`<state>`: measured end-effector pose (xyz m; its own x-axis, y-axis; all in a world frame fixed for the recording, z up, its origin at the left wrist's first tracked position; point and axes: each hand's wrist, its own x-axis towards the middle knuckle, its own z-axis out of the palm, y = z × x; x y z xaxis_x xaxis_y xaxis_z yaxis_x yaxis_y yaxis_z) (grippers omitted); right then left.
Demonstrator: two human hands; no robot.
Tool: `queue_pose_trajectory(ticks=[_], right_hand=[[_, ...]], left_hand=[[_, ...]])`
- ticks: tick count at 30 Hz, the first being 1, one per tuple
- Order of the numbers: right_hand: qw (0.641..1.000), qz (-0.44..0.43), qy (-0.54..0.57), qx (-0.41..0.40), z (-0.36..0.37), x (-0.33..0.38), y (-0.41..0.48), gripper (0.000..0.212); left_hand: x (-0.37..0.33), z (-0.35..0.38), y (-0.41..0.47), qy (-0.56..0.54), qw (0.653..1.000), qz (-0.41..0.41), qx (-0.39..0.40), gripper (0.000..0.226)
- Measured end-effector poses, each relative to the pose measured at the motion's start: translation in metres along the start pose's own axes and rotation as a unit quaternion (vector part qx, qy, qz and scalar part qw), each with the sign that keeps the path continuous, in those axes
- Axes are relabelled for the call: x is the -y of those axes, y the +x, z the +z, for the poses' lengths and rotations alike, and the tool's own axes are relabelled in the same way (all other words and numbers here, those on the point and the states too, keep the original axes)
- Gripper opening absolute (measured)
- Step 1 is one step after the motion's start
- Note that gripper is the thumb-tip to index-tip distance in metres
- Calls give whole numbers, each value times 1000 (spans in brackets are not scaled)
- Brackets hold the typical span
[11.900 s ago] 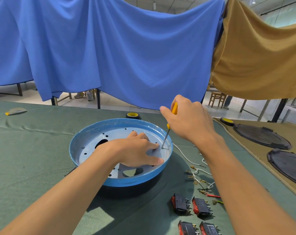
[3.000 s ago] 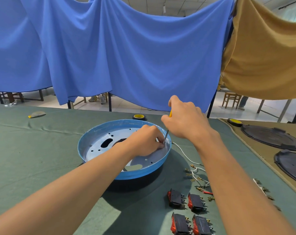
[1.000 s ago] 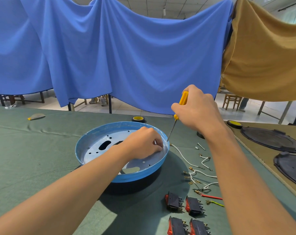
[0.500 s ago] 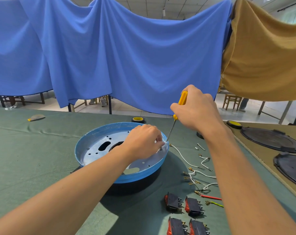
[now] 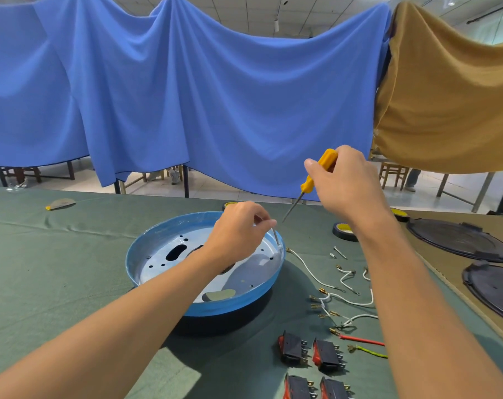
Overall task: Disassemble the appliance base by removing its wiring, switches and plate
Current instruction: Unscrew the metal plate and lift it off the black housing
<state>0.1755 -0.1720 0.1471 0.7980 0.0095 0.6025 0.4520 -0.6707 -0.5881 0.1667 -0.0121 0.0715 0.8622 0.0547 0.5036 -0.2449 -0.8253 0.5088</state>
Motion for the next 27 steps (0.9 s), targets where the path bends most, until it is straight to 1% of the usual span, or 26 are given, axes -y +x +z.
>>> queue_pose_trajectory(ticks=[2, 5, 7, 9, 10, 12, 13, 14, 18, 23, 25, 27], right_hand=[[999, 6, 33, 3, -2, -2, 1, 25], [997, 0, 74, 28, -5, -4, 3, 13], [997, -20, 54, 49, -4, -6, 3, 9], [995, -29, 6, 93, -2, -7, 1, 9], [992, -31, -14, 119, 0, -6, -1, 15], [985, -36, -36, 168, 4, -6, -4, 38], [981, -36, -40, 185, 6, -6, -5, 47], [979, -35, -44, 196, 8, -7, -6, 50], [974, -34, -54, 216, 6, -9, -4, 33], [975, -17, -30, 219, 2, -6, -6, 32], [975, -11, -48, 216, 3, -7, -5, 30], [976, 9, -85, 201, 9, -15, -1, 25]], left_hand=[[-3, -6, 2, -38, 999, -16, -26, 23], [-7, -15, 6, -121, 989, -47, -67, 22], [-11, -18, 9, -182, 977, -80, -77, 22], [-16, -19, 11, -222, 966, -109, -77, 20], [-19, -19, 12, -240, 960, -120, -77, 17], [-24, -19, 13, -266, 952, -131, -82, 15], [-26, -18, 14, -273, 949, -133, -85, 16], [-27, -18, 14, -278, 947, -134, -87, 15], [-31, -14, 12, -282, 945, -138, -88, 17], [-29, -9, 10, -282, 944, -141, -99, 16], [-27, -7, 9, -271, 950, -121, -95, 17], [-23, -6, 6, -213, 969, -84, -88, 24]])
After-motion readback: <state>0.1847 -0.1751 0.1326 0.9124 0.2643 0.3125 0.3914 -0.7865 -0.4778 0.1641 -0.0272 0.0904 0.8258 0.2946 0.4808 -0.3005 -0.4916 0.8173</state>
